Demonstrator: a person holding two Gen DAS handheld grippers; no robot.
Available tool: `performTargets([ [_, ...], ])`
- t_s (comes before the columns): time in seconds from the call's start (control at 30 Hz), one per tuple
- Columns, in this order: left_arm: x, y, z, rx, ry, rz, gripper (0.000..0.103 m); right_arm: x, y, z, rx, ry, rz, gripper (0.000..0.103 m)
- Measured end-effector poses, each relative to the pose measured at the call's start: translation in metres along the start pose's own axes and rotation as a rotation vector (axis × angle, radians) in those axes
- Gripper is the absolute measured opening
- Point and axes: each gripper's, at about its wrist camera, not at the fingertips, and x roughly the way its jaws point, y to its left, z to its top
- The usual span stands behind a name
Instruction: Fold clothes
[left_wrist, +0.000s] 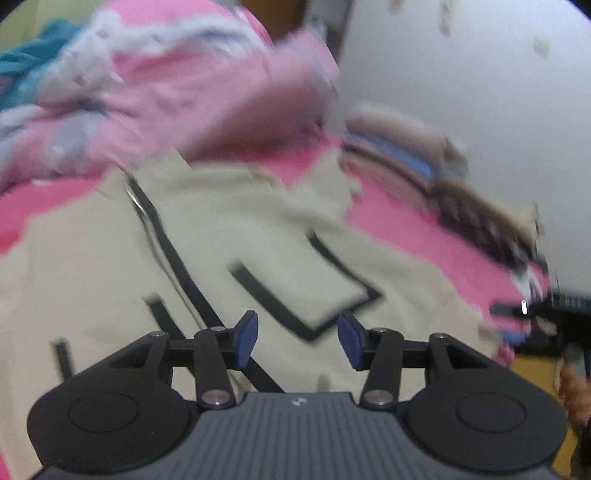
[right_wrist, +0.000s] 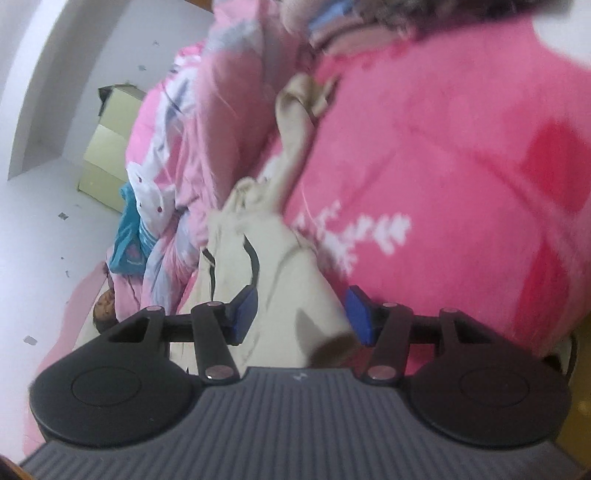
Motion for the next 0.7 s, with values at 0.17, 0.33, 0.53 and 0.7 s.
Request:
performTargets([
  [0.17, 0.031, -0.012, -0.021, 0.065, 0.107, -0.077, 0.048, 0.032, 0.008, 0.035, -0.008, 0.007, 0.002, 0.053],
  [0.33, 0.037, -0.016, -0.030, 0.101, 0.103, -0.082, 0.050, 0.105, 0.023, 0.098, -0.012, 0.050, -0.002, 0.055],
  [0.53, 0.041, -0.015, -0.037, 0.147, 0.069, -0.105, 0.050, 0.206, 0.035, 0.153, -0.017, 0.168, -0.030, 0.055],
  [0.7, 0.040, -0.007, -0.045, 0.139, 0.023, -0.145, 0.050, 0.269, 0.052, 0.153, -0.184, 0.281, -0.067, 0.006],
])
